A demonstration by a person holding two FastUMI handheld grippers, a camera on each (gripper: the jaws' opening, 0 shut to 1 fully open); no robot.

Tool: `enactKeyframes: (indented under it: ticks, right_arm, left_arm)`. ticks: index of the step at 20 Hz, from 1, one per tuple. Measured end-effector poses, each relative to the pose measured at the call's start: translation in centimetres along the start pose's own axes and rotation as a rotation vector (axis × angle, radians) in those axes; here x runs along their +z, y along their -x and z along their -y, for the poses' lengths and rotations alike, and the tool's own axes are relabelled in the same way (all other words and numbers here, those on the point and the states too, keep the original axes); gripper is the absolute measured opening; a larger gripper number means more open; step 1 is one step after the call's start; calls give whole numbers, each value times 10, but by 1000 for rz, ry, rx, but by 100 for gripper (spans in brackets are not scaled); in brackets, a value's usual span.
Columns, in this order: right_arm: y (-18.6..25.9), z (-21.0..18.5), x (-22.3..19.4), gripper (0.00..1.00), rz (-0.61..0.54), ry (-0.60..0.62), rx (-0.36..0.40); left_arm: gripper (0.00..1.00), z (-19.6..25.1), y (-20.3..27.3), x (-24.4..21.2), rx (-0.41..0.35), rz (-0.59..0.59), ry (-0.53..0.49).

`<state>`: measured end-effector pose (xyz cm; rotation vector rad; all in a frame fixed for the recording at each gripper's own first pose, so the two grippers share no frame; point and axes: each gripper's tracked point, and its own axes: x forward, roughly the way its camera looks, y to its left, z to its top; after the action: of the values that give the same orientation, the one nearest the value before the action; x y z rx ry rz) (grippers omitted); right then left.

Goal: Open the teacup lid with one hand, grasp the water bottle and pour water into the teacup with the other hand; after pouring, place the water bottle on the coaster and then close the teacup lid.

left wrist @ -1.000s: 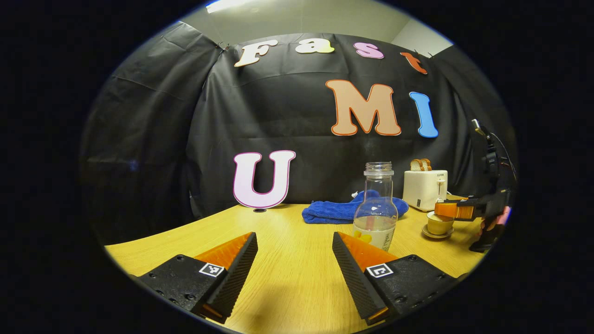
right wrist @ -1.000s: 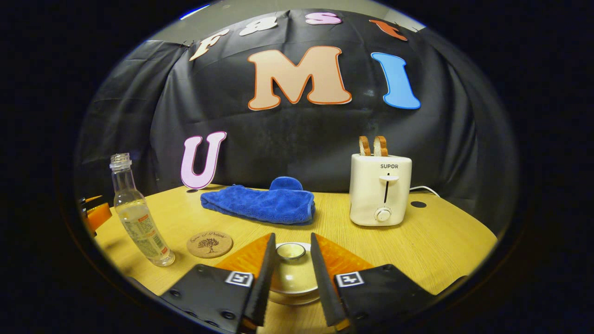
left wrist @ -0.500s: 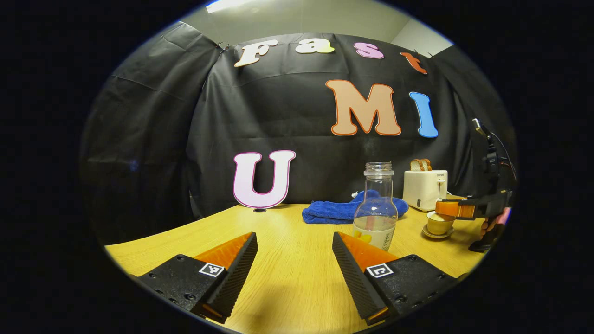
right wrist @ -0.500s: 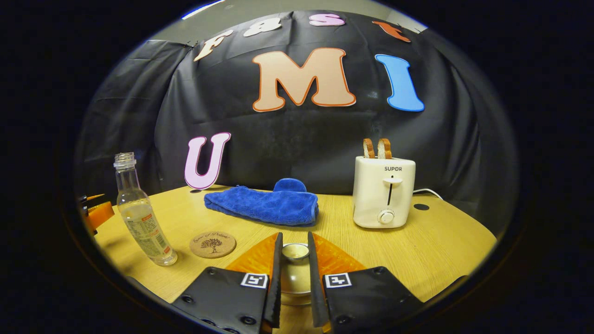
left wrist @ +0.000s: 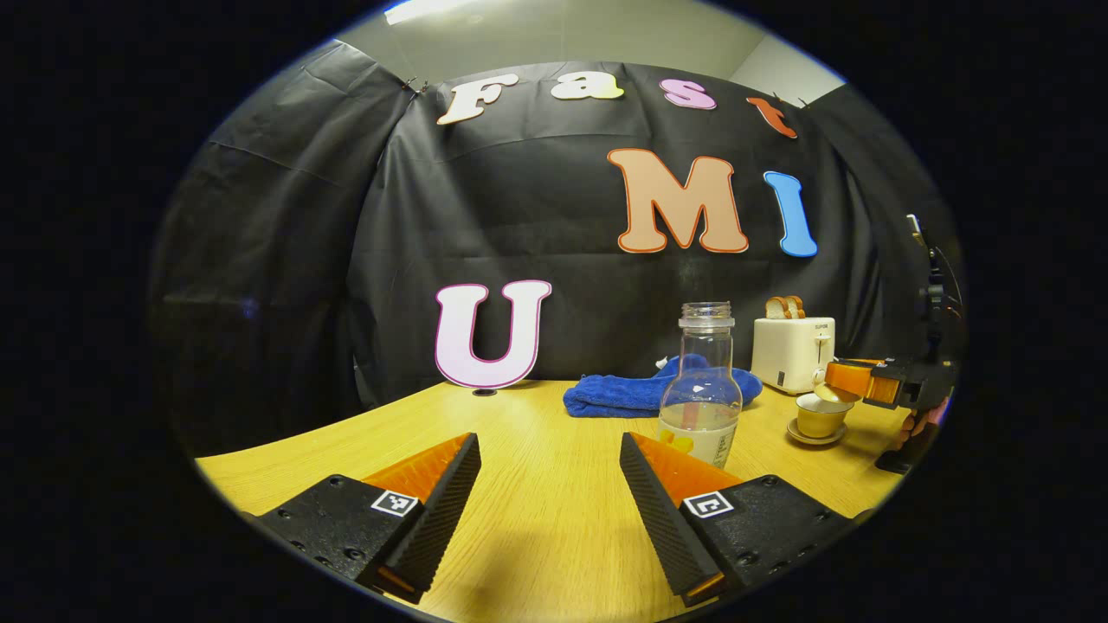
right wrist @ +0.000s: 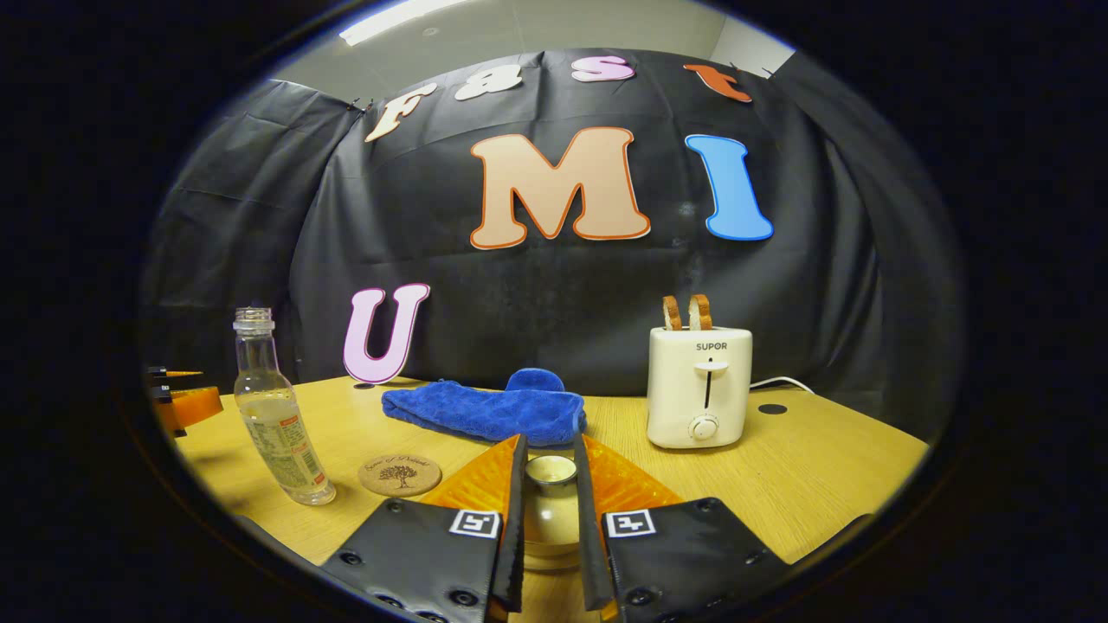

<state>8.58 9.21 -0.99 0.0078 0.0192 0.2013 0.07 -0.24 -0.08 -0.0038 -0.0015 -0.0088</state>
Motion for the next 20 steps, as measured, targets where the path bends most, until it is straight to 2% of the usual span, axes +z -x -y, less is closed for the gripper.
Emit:
enactKeyframes:
  ticks: [5,11,20]
  right_arm:
    - [19,6,2,29,4,1,-24]
    - [48,22,5,31,12,3,-80]
    - [81,38,7,29,18,5,-122]
  left_arm:
    - [95,6,1,0,-27,2,2]
    - [95,19,2,-1,-97,5,5]
    - [94,63,8,1,-315,8,11]
